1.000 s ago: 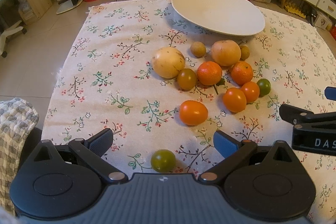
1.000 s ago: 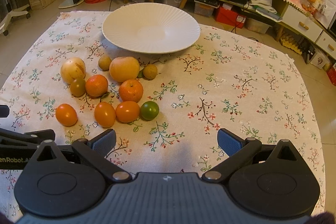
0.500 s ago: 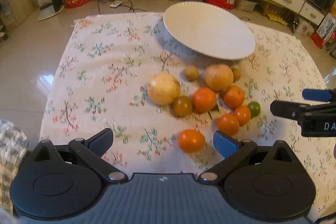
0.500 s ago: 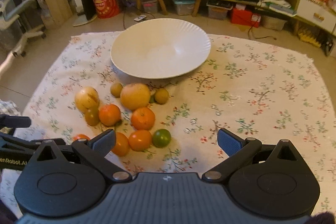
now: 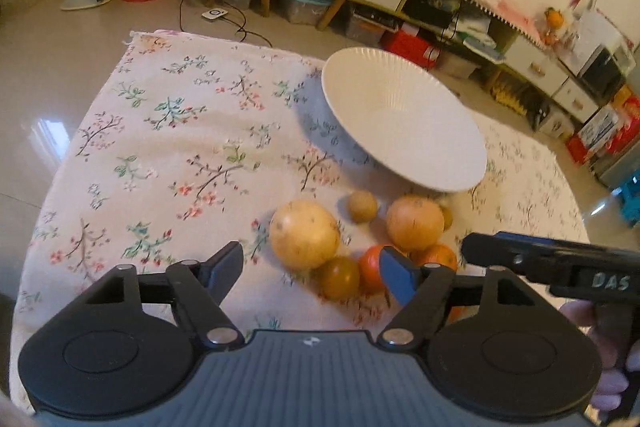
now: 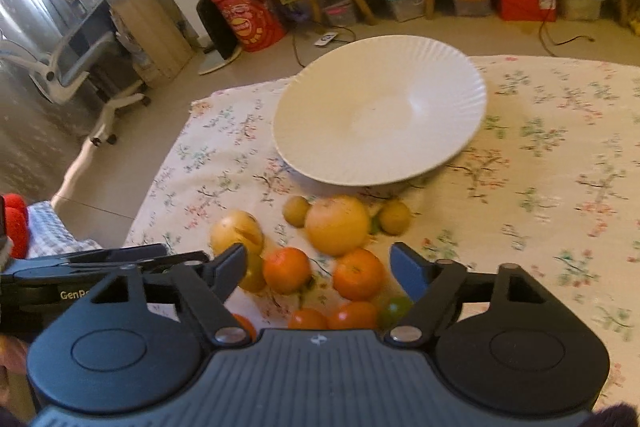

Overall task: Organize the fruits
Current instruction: 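Move the right tool to the large pale orange fruit while the left tool approaches the yellow pear, then close the right tool on the pale orange fruit while the left tool closes on the pear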

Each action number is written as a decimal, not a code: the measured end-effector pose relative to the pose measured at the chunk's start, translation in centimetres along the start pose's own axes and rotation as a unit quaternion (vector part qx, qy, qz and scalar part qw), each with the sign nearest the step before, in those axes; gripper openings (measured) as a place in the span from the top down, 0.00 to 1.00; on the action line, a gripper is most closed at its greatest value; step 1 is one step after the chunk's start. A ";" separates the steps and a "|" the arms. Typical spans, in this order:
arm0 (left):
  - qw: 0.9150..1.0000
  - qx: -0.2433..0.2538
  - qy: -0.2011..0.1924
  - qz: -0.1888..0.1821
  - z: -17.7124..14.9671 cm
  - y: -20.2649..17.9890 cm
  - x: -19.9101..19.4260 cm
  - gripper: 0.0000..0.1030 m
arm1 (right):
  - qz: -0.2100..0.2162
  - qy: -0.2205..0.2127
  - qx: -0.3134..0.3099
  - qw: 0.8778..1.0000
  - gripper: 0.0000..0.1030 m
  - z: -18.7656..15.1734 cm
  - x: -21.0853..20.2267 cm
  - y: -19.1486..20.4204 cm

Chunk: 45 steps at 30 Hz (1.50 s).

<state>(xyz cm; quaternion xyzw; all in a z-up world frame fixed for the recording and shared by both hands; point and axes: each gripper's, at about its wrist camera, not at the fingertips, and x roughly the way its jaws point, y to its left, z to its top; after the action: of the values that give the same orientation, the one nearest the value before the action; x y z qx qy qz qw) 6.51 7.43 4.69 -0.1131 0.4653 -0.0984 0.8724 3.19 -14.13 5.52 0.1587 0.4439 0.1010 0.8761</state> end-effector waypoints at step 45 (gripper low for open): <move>1.000 -0.011 0.017 -0.001 0.0 0.3 4.2 0.72 | -0.095 0.022 -0.034 0.995 0.55 0.1 5.8 1.0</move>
<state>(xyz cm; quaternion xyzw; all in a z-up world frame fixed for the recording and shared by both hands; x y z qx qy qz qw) 8.80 6.57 1.31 -0.1212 0.4808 -0.0965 0.8630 6.64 -11.37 1.65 0.0835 0.4722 0.0359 0.8768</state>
